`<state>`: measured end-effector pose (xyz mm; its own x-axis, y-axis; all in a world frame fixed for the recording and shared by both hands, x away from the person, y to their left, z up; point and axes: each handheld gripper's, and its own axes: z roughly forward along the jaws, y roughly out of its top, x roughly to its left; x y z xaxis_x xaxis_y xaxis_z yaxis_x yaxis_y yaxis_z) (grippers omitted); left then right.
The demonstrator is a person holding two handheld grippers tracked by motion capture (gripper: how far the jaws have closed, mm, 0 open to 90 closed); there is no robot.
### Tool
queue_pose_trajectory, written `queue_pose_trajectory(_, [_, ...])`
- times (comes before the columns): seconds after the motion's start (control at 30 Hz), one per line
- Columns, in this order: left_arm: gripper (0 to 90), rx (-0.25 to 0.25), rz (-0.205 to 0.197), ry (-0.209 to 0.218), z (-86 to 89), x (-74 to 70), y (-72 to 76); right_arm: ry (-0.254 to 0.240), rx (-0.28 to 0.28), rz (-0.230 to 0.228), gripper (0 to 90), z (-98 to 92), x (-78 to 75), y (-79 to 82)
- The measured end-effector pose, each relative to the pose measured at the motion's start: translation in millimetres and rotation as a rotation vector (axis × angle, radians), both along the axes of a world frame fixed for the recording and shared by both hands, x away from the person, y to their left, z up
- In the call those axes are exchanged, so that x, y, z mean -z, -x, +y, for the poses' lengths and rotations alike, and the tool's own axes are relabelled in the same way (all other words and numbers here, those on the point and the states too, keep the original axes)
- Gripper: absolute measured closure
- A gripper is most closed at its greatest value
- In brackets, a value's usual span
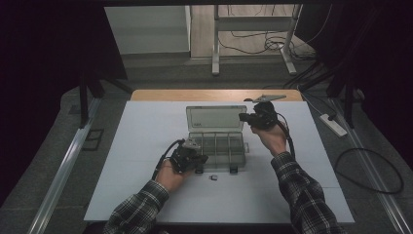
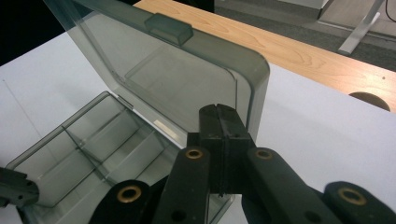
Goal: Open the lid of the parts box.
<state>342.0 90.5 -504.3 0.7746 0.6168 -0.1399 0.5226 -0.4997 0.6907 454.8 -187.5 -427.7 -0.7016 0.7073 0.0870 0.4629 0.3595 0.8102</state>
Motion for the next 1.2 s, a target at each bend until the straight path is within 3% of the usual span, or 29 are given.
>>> queue_pose_trajectory(0.47, [89.8, -0.005, 0.005, 0.023, 1.7, 1.4, -0.2, 0.002, 0.007, 0.005, 88.9, 5.6, 6.0, -13.9])
queue_pose_trajectory(1.2, [89.7, -0.012, -0.003, 0.023, 1.1, 1.9, 1.1, 0.009, 0.044, 0.040, 88.9, 3.8, 19.4, -33.9])
